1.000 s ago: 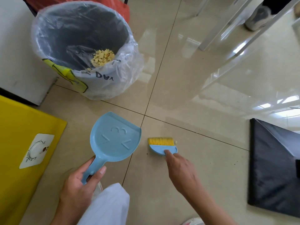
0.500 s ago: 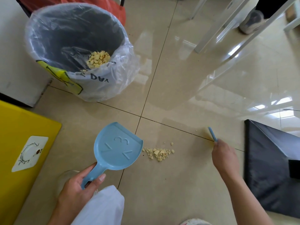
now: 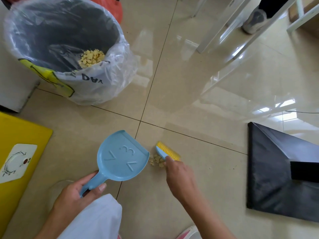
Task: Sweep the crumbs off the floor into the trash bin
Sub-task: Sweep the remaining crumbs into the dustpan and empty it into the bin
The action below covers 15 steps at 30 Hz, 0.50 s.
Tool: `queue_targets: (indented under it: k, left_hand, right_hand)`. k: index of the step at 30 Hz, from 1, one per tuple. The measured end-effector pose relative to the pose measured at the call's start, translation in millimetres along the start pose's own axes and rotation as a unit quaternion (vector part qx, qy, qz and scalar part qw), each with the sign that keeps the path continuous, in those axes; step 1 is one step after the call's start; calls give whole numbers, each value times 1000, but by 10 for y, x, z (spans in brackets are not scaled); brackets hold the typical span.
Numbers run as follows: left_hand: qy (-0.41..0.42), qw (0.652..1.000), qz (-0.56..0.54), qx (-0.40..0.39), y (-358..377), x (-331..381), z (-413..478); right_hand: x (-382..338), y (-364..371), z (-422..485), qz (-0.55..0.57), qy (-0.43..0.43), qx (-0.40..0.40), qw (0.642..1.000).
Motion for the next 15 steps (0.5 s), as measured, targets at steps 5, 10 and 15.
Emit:
queue_targets:
  k: [5,10,15]
  left_hand:
    - [-7,998,6,59,-39,-37,48]
    - [14,997,72,-4,47,70,113]
    - [89,965,245,-26,29,164,299]
  right_hand:
    - [415,-260,-282,59,12,48,997]
    - [1324,-428,-363,1,225,78,971]
    - [1521,-246,-442,9,327,48,944]
Point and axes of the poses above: each hand's wrist, its own z-axis towards the middle knuckle, its own y-axis out of the palm, x = y × z, the point moved 2 cm from there along z, towards the middle knuckle, and after that the axes turned 8 degrees about x, right-handed, at the moved point
